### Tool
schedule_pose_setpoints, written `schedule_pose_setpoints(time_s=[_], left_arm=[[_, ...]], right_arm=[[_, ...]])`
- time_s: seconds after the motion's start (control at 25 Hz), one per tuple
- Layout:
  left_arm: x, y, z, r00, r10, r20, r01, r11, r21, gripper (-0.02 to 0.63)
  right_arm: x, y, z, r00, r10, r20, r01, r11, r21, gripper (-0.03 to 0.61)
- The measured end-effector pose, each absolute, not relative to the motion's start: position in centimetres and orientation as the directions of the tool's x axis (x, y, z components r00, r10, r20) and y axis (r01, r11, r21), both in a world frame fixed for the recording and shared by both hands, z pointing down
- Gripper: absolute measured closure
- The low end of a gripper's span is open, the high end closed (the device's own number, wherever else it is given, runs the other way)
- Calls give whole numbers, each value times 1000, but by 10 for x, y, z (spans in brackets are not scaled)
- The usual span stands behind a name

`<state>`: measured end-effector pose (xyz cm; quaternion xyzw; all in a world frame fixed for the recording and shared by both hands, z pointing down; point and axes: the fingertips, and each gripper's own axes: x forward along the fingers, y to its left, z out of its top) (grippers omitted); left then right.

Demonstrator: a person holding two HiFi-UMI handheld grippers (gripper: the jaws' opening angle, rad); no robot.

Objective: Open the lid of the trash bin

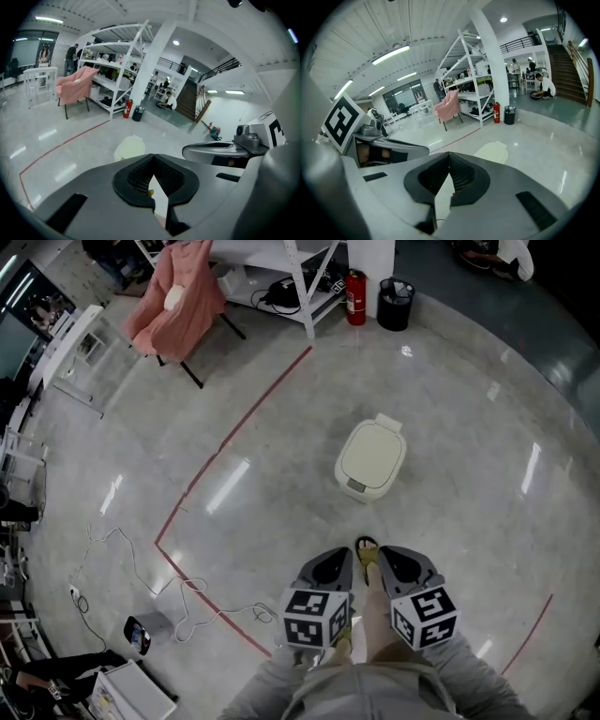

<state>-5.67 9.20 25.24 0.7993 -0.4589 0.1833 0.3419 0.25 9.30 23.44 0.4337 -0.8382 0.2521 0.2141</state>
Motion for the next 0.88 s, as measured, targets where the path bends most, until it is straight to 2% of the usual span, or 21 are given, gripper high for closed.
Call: schedule_pose_setpoints(time_s=[0.88], left_arm=[[-38,-31,469,435,-516,738,-900,-241,363,607]], right_arm=[[28,-21,424,-483,-526,700,-862,427,-274,581]])
